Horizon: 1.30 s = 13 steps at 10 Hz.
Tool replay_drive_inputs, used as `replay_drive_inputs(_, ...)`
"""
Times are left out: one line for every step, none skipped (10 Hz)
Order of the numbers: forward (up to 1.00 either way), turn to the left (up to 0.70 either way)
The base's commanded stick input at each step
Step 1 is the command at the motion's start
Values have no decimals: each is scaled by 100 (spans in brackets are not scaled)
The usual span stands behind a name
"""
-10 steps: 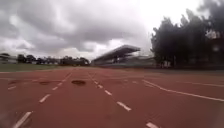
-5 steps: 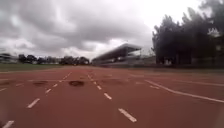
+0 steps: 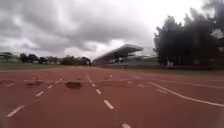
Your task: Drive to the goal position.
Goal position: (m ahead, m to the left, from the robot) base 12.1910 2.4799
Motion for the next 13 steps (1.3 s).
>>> replay_drive_inputs(70,0)
replay_drive_inputs(70,0)
replay_drive_inputs(70,0)
replay_drive_inputs(70,0)
replay_drive_inputs(70,0)
replay_drive_inputs(70,0)
replay_drive_inputs(70,0)
replay_drive_inputs(70,0)
replay_drive_inputs(70,0)
replay_drive_inputs(70,0)
replay_drive_inputs(70,0)
replay_drive_inputs(70,0)
replay_drive_inputs(70,0)
